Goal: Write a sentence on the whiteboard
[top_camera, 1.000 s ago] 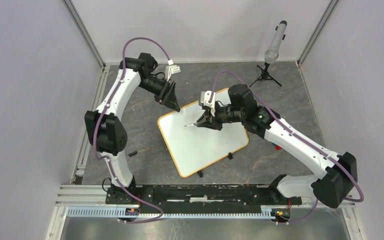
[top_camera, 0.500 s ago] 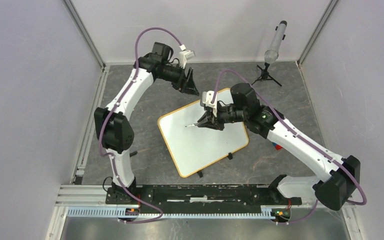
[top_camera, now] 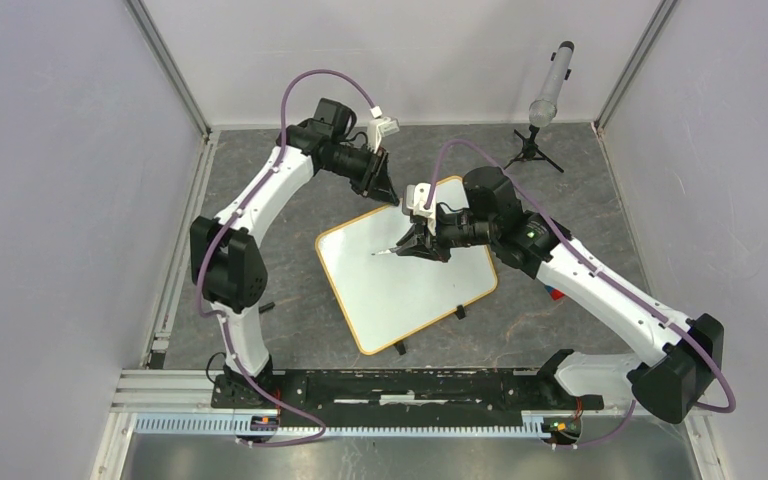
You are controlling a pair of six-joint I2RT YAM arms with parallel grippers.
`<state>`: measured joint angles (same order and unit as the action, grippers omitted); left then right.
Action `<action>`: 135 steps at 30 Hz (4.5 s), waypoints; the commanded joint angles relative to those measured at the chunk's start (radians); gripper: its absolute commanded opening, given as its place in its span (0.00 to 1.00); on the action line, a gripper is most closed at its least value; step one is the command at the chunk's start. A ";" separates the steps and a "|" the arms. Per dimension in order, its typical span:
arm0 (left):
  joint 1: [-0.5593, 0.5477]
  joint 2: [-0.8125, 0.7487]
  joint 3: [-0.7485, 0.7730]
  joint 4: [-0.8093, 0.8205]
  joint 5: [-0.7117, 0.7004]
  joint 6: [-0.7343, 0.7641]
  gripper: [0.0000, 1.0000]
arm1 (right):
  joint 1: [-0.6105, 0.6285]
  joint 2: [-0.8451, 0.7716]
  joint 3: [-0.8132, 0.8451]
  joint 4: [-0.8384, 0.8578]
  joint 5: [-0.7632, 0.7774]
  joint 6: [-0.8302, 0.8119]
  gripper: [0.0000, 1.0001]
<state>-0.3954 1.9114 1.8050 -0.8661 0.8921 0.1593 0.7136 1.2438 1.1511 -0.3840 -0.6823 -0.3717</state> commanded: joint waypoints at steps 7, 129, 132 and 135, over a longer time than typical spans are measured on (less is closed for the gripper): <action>-0.023 -0.084 -0.035 -0.004 0.064 0.121 0.13 | 0.003 -0.018 0.046 -0.004 -0.027 -0.013 0.00; 0.205 -0.413 -0.450 -0.106 0.092 0.101 0.02 | 0.246 0.190 0.057 0.130 0.394 0.027 0.00; 0.205 -0.413 -0.448 -0.107 0.091 0.102 0.02 | 0.245 0.185 0.051 0.125 0.388 0.027 0.00; 0.205 -0.408 -0.446 -0.109 0.094 0.100 0.02 | 0.246 0.181 0.066 0.124 0.369 0.028 0.00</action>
<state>-0.1871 1.5051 1.3525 -0.9554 0.9470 0.2321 0.9600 1.4540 1.2129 -0.2550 -0.3138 -0.3313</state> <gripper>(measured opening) 0.133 0.144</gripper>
